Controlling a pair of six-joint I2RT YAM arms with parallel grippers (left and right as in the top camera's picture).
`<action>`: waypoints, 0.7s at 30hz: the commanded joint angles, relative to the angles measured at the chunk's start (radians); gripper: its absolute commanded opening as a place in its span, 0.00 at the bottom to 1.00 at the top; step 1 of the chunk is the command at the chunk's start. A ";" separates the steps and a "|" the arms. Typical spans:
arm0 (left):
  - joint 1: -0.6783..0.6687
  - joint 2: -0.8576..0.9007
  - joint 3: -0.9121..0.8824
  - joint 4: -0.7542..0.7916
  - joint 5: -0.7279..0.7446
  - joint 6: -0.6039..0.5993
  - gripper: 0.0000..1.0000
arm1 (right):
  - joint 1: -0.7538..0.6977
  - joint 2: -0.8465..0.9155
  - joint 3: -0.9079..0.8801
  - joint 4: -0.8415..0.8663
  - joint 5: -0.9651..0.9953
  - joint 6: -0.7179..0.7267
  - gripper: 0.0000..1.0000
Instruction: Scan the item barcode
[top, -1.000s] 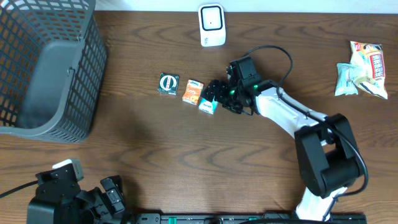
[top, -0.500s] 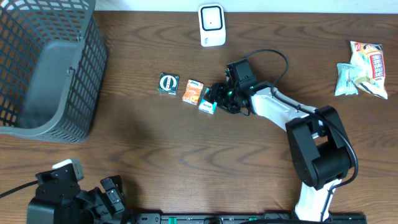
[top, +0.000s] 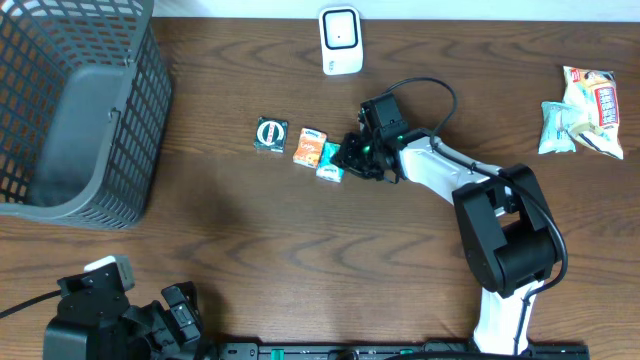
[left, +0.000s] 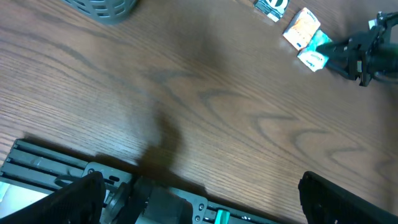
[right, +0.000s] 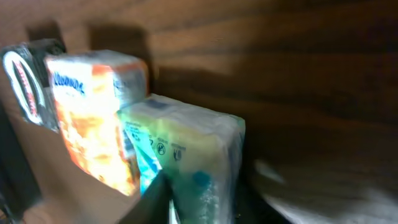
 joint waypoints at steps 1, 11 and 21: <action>0.003 0.000 0.003 0.001 -0.009 -0.009 0.98 | -0.019 0.082 -0.046 -0.072 0.028 -0.040 0.11; 0.003 0.000 0.003 0.001 -0.009 -0.009 0.98 | -0.175 0.069 -0.046 -0.092 -0.486 -0.364 0.01; 0.003 0.000 0.003 0.001 -0.009 -0.009 0.98 | -0.287 0.056 -0.046 -0.090 -1.119 -0.666 0.01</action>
